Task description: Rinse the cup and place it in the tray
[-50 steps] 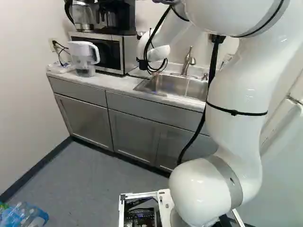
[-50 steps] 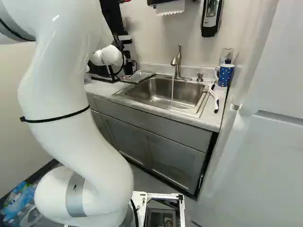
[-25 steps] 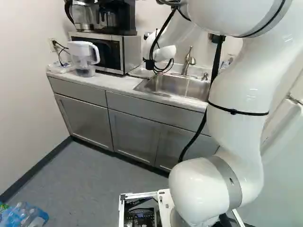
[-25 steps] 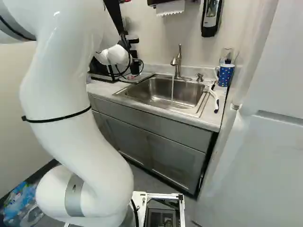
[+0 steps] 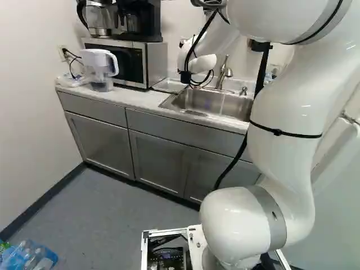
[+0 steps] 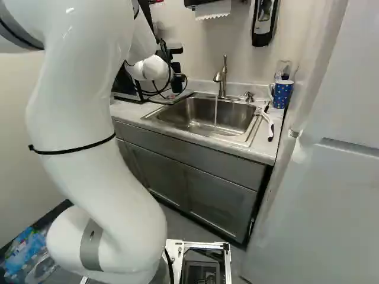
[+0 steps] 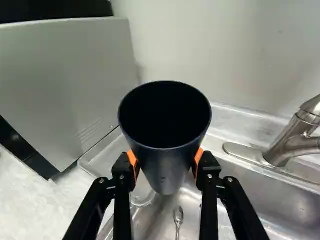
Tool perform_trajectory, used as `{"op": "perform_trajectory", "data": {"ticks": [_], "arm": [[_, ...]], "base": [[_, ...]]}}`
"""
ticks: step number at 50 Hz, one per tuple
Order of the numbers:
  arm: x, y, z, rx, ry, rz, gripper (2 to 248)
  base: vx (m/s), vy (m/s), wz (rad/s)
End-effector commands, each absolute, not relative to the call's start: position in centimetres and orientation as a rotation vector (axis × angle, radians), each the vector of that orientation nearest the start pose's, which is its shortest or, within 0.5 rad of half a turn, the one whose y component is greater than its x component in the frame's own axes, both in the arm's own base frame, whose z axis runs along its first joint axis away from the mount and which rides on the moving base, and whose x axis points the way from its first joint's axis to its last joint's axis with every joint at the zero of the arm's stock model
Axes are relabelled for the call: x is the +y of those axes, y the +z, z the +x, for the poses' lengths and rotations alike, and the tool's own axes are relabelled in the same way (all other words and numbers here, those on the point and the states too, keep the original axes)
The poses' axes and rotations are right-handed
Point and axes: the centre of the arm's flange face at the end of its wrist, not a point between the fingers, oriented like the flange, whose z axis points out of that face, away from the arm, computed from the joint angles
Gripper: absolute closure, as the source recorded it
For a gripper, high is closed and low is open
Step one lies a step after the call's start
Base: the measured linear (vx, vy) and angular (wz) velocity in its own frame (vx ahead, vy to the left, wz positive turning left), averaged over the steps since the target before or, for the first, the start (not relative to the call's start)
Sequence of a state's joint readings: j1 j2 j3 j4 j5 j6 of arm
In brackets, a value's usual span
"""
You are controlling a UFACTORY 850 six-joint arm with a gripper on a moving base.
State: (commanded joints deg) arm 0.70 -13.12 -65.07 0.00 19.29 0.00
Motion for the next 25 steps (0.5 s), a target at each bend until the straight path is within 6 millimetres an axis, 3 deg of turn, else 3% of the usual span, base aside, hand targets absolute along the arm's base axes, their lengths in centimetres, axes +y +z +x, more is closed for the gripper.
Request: {"op": "perform_trajectory", "data": {"ticks": [25], "arm": [[-3.2,55.8,60.2,0.07,-1.818,-2.599,128]], "base": [[0.0,0.0,0.0]]}}
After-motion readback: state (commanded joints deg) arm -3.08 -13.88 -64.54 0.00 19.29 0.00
